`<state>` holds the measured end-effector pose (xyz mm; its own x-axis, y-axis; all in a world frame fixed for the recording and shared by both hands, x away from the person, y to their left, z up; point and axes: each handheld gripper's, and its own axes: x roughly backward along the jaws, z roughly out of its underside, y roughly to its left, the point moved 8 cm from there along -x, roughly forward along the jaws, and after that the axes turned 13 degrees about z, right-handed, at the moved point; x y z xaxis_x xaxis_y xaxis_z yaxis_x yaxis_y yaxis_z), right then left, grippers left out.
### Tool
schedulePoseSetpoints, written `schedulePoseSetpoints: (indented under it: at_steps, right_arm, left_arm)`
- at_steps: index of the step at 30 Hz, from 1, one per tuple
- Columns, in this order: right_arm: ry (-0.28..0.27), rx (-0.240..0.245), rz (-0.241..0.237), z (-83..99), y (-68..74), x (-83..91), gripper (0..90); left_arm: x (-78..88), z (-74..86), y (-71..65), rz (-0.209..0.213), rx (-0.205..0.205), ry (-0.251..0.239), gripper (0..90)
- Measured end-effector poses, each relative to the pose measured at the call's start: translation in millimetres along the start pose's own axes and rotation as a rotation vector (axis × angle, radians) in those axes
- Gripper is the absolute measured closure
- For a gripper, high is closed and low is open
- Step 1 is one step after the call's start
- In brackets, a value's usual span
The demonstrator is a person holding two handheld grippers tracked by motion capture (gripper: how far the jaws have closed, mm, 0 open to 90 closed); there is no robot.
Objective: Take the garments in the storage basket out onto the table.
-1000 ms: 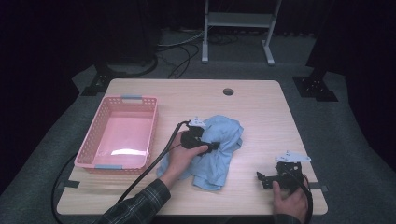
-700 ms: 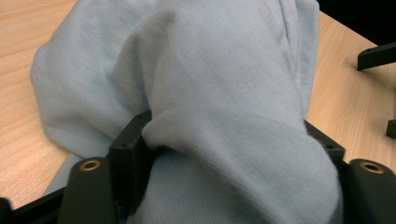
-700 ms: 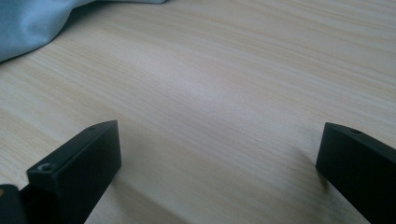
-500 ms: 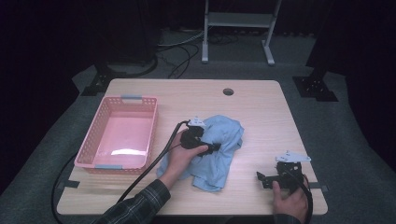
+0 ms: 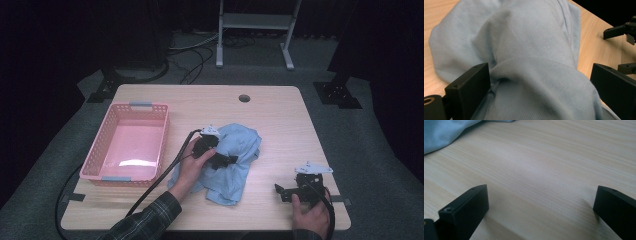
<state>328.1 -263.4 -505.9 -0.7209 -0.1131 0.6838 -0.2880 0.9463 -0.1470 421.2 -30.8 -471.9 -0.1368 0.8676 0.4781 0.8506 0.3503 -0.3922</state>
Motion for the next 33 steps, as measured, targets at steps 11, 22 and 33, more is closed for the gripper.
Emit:
schedulePoseSetpoints:
  at_steps: [11, 22, 33]
  right_arm:
    - [0.0, 0.0, 0.0, 0.0, 0.0, 0.0, 0.0]
    - [0.0, -0.001, 0.0, 0.0, 0.0, 0.0, 0.0]
    - [-0.001, 0.001, 0.0, 0.0, -0.1, 0.0, 0.0]
  left_arm:
    - [11.9, -11.0, -4.0, -0.01, -0.049, -0.038, 3.0]
    - [30.2, -22.0, -11.1, 0.002, -0.061, -0.106, 3.0]
    - [49.7, -32.5, -27.1, 0.017, -0.107, -0.188, 3.0]
